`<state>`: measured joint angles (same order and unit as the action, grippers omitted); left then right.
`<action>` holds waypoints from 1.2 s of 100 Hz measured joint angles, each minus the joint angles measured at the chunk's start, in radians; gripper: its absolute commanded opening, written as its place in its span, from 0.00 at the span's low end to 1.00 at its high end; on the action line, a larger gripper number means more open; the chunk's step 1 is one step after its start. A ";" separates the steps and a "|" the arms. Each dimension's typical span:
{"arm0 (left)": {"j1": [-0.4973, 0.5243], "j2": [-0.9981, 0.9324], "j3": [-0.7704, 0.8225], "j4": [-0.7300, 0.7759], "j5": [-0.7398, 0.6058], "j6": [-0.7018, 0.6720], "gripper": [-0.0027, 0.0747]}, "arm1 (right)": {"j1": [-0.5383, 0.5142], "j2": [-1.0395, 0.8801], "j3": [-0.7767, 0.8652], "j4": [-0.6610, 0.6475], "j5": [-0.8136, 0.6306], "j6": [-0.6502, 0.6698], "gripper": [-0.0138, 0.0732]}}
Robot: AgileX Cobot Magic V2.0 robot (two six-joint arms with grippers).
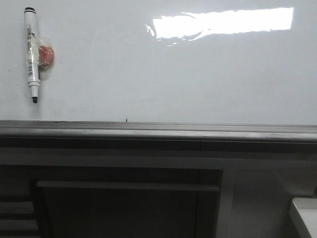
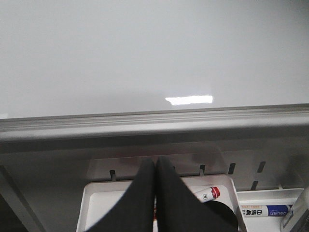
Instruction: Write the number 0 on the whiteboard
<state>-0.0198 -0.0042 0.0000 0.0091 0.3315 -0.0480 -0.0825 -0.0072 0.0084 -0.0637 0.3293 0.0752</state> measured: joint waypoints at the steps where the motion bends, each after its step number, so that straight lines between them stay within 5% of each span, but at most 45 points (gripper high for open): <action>1: 0.000 0.000 0.000 0.000 0.000 0.000 0.01 | 0.000 0.000 0.000 0.000 0.000 0.000 0.10; 85: 0.000 0.000 0.000 -0.003 0.000 0.000 0.01 | 0.000 0.000 0.000 -0.002 -0.002 0.000 0.10; 120: 0.000 0.000 0.000 -0.021 -0.051 0.000 0.01 | 0.000 0.000 0.000 -0.002 -0.247 0.000 0.10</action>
<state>-0.0198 -0.0042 0.0000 -0.0124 0.2804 -0.0480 -0.0825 -0.0072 0.0084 -0.0661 0.0818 0.0752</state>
